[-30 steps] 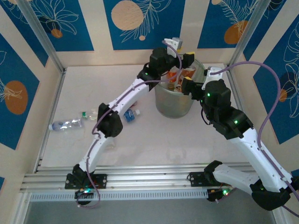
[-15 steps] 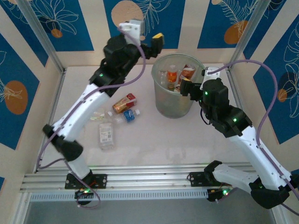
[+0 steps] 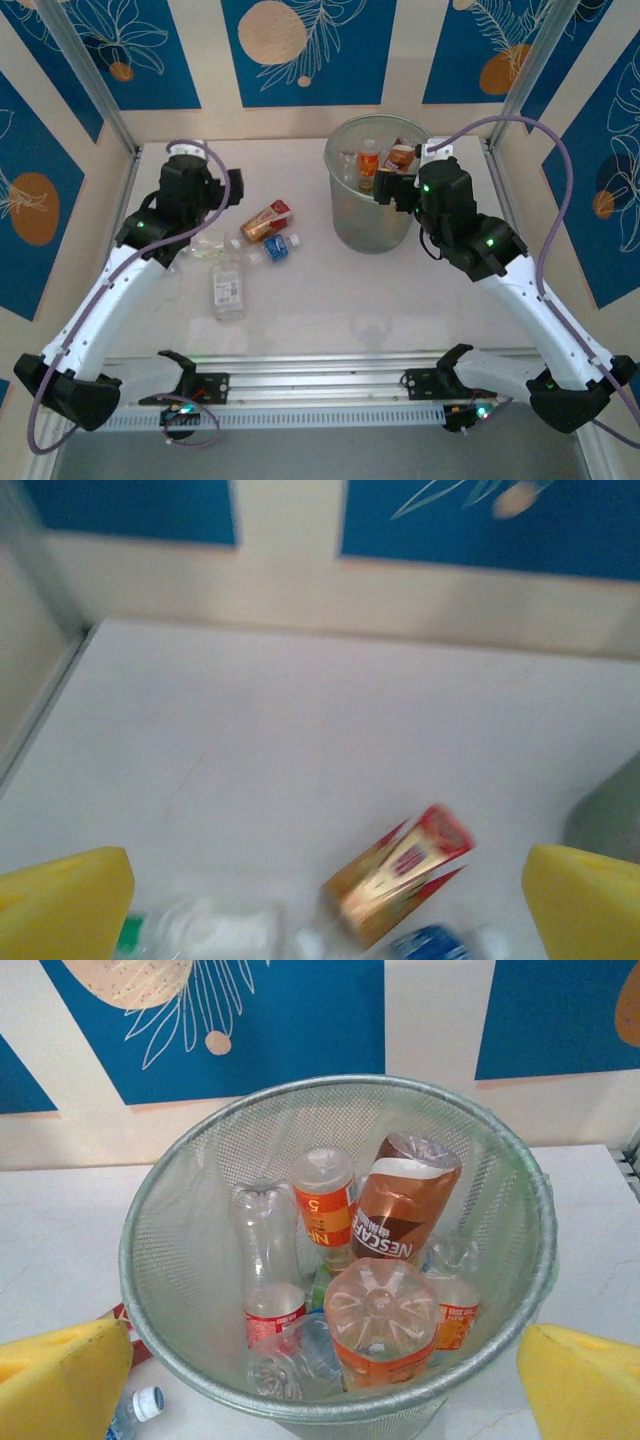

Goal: Put the plastic bottles in the bin

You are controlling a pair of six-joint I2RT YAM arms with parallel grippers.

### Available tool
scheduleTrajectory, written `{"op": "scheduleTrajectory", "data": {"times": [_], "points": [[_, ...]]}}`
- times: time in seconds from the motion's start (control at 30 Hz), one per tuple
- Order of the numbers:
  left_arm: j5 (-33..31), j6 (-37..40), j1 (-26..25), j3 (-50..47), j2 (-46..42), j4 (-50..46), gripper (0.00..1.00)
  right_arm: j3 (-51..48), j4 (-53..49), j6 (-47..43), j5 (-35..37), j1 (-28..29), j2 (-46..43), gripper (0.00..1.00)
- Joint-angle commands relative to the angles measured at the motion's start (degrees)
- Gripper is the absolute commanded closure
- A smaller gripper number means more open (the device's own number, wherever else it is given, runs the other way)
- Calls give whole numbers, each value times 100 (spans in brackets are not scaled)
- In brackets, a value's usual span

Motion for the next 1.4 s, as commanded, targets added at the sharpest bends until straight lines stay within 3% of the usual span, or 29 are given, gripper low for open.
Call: {"op": "scheduleTrajectory", "data": {"times": [0.0,0.27,0.43,0.77,0.97,1.37], "points": [[257,-661,557,-399,-158,-728,1,235,28,9,-136,33,65,1],[919,-1499,1559,-1497,-335,-208,0,1332,-1034,-19,-28,-233,1051,1],[912,-1815,2114,-1960,-318,37,0,1813,-1236,-122,-152,-338,1638,1],[762,-3160,3541,-2829,-283,428,0,1852,-1098,-144,-460,-433,1806,1],[815,-3556,4236,-3054,105,787,1,1793,-1058,-143,-517,-444,1782,1],[1096,-3856,4851,-2706,1410,1370,7,1797,-1047,-54,-619,-400,1788,1]]}}
